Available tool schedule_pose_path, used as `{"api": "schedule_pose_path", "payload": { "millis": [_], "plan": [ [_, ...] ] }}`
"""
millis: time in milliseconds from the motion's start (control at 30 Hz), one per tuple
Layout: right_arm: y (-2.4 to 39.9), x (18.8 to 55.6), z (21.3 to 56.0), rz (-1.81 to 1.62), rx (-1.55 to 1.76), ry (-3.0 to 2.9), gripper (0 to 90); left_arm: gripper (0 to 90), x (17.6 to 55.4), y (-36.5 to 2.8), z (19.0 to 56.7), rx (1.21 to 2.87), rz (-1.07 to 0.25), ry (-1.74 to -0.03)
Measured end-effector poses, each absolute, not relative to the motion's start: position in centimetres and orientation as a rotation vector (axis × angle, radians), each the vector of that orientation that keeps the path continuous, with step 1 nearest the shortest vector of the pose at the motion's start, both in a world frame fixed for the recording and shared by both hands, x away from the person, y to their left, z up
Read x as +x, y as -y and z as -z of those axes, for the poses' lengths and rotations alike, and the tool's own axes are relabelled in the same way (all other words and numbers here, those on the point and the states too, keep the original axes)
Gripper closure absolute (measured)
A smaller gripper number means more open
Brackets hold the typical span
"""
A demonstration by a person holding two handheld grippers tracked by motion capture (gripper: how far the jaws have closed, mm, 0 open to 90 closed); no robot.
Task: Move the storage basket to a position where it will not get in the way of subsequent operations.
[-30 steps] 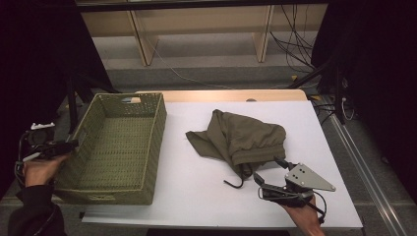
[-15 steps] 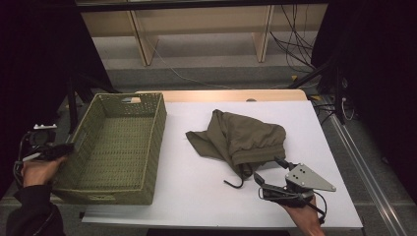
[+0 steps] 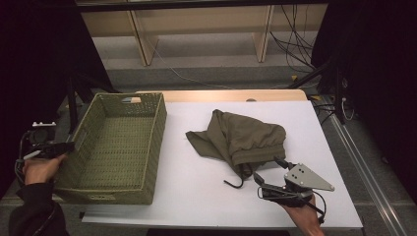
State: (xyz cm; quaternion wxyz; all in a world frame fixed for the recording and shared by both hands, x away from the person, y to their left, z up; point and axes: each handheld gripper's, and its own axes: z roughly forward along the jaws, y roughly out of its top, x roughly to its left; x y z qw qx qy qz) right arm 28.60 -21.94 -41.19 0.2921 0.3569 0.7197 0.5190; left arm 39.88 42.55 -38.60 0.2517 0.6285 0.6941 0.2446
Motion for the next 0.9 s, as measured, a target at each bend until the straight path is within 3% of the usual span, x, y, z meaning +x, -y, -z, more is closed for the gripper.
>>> {"api": "schedule_pose_path", "payload": {
  "millis": [900],
  "plan": [
    [21.9, 28.6, 41.2, -1.387, 0.945, -1.915, 20.0, 83.6, 41.6, -42.1, 38.6, 1.670, -0.628, -1.914]
  ]
}}
